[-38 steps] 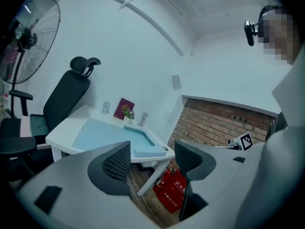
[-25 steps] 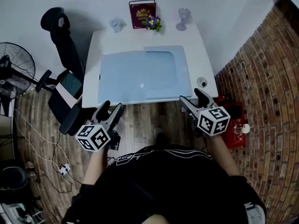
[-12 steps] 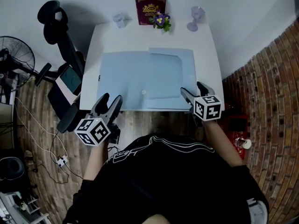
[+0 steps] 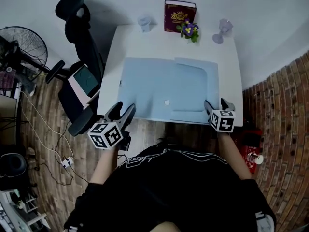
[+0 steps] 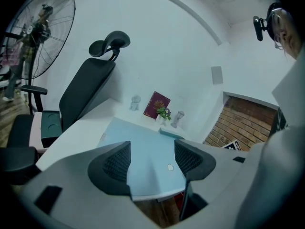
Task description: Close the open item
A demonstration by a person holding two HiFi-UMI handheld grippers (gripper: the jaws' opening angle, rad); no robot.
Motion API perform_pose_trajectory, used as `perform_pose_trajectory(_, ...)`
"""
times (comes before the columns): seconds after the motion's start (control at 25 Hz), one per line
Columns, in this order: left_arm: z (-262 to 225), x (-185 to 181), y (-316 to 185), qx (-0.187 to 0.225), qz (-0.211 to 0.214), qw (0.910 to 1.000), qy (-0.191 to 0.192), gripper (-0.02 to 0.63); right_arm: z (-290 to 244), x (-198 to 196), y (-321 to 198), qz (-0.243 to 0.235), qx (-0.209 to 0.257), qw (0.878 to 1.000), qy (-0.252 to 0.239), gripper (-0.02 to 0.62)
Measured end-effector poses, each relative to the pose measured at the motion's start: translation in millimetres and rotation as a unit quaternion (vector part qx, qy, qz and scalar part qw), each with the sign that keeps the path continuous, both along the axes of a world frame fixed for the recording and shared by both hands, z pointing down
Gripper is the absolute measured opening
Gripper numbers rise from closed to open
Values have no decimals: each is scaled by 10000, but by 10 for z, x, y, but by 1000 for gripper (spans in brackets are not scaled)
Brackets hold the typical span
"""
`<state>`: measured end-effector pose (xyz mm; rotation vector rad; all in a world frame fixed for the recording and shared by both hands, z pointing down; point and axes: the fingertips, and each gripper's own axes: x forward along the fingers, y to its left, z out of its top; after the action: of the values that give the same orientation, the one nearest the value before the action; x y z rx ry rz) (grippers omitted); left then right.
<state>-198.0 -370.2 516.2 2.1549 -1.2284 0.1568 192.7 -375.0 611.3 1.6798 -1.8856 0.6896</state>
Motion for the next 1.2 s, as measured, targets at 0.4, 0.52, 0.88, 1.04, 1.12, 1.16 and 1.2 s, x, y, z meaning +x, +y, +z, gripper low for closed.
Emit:
perform_pose_trajectory(0.4, 241, -459, 24, -196, -130, 9997, -52, 288, 37, -39, 13, -2, -65, 9998, 178, 319)
perform_pose_trajectory(0.52, 394, -585, 99, -346, -168, 9992, -111, 288, 49, -56, 64, -61, -50, 9997, 211, 319)
perform_pose_trajectory(0.88, 962, -927, 276, -914, -306, 9948, -342, 288, 42, -170, 226, -226, -35, 9995, 209, 319)
perform_pose_trajectory(1.04, 1190, -956, 341, -1188, -304, 9919, -344, 288, 24, -216, 267, -271, -24, 9995, 133, 319)
perform_pose_trajectory(1.12, 1296, -941, 378, -1320, -311, 9903, -314, 288, 26, -235, 288, -291, -14, 9995, 136, 319)
perform_pose_trajectory(1.16, 1338, -929, 390, -1380, -320, 9895, -291, 288, 29, -240, 298, -293, -13, 9995, 131, 319)
perform_pose_trajectory(1.2, 1372, -913, 397, -1432, -323, 9888, -263, 288, 31, -242, 305, -286, -11, 9995, 120, 319)
